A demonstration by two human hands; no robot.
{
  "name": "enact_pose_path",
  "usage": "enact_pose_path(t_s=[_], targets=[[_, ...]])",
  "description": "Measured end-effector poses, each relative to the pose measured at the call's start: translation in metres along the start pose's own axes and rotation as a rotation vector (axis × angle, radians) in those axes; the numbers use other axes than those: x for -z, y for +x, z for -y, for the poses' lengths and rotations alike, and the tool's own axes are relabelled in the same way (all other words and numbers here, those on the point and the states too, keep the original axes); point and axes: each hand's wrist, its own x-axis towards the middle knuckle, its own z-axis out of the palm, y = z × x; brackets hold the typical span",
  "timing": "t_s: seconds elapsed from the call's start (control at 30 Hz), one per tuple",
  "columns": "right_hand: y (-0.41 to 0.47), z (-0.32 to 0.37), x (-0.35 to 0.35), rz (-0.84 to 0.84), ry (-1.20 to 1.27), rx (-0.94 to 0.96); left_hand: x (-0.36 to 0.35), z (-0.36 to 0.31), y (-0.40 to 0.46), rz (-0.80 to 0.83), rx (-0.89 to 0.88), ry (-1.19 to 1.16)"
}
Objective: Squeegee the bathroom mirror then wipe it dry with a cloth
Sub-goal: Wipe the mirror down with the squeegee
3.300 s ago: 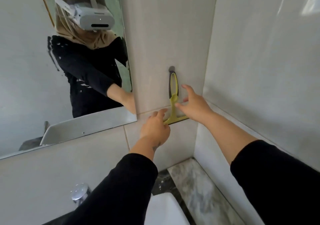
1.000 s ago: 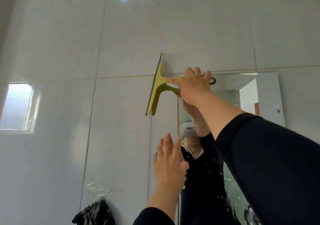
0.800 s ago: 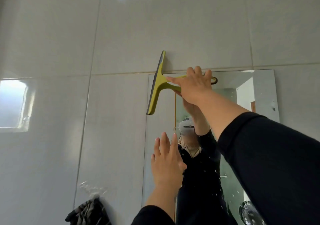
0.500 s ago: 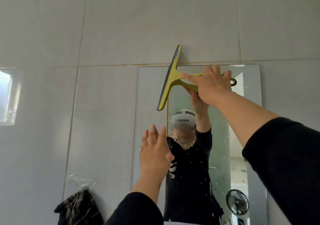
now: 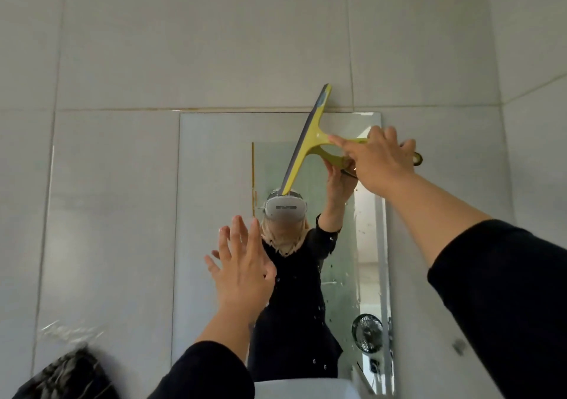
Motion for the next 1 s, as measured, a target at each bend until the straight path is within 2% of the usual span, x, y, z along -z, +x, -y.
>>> enact_pose_path(t_s=[0.53, 0.83, 1.0], targets=[[-0.009, -0.05, -0.012, 0.07, 0.07, -0.164, -0.013, -0.007, -0.002, -0.002, 0.0, -0.017], [-0.032, -0.036, -0.017, 0.113, 0.278, -0.294, -0.015, -0.004, -0.002, -0.011, -0.011, -0.032], [-0.043, -0.007, -0.03, 0.096, 0.559, -0.388, -0.015, -0.004, -0.001, -0.03, -0.011, -0.047]])
